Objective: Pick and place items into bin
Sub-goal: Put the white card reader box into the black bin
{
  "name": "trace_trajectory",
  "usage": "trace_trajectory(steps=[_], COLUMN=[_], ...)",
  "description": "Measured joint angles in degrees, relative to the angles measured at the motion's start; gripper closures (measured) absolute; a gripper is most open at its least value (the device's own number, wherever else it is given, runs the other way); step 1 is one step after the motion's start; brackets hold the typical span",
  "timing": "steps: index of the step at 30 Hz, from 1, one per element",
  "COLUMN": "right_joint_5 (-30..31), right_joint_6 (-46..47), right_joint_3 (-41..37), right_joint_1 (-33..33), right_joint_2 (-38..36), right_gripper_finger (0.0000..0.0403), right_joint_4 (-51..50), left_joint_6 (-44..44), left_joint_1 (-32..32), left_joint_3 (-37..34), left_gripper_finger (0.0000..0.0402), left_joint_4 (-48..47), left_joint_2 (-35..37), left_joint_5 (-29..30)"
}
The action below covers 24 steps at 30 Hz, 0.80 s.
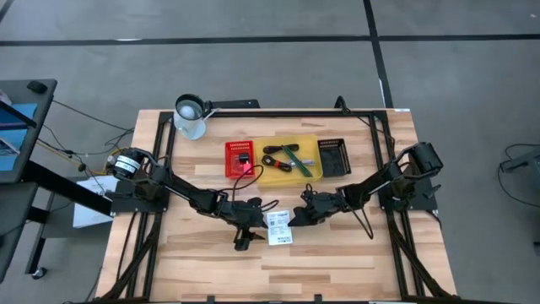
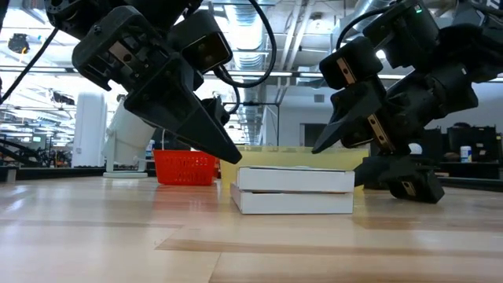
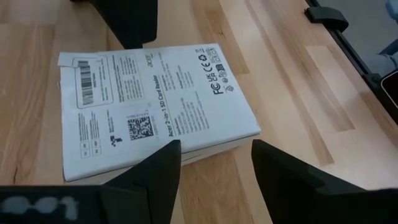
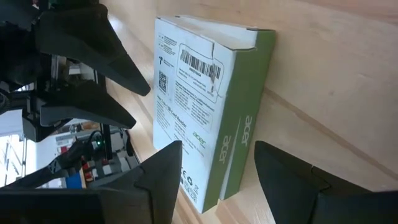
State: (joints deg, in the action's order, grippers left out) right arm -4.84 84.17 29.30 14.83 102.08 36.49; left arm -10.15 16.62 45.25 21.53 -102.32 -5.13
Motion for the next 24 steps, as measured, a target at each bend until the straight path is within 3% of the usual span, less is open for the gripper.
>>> trace_trajectory(steps=[24], right_joint_5=[-0.04], right_joint_6=[-0.21], right_joint_3=[0.0], right_joint_1=[0.02], right_joint_2=[0.0], right_gripper_finger=[0.0207], right_joint_4=[0.0], left_joint_6=[-0.99], left_joint_1=[-0.08], left_joint_3=[0.0], left_gripper_finger=[0.0214], left_joint_4=[-2.05], left_joint_2=[0.0], left_joint_5=[-0.02])
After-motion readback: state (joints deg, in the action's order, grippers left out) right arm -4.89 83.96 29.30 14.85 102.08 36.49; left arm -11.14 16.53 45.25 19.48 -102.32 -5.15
